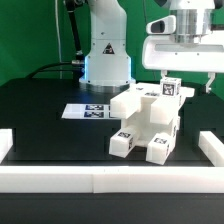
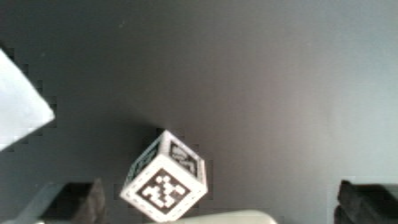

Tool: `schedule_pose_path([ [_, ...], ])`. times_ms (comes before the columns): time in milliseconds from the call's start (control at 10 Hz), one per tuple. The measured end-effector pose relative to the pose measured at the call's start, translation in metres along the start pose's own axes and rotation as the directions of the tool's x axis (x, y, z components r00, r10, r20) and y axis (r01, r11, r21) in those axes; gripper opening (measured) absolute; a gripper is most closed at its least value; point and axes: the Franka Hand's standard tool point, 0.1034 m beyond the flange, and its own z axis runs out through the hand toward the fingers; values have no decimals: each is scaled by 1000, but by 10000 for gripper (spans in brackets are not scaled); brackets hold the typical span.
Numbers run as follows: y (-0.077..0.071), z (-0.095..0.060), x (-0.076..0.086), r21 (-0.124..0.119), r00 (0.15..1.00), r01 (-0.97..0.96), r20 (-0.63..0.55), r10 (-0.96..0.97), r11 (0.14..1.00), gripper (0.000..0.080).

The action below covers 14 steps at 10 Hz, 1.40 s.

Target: Assemble chair

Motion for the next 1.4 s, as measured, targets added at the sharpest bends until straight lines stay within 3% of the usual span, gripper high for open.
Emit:
schedule_pose_path([
  [900, 7, -8, 41, 11, 993, 114, -23, -114, 993, 649],
  [1400, 6, -6, 51, 6, 987, 157, -28, -157, 988, 649],
])
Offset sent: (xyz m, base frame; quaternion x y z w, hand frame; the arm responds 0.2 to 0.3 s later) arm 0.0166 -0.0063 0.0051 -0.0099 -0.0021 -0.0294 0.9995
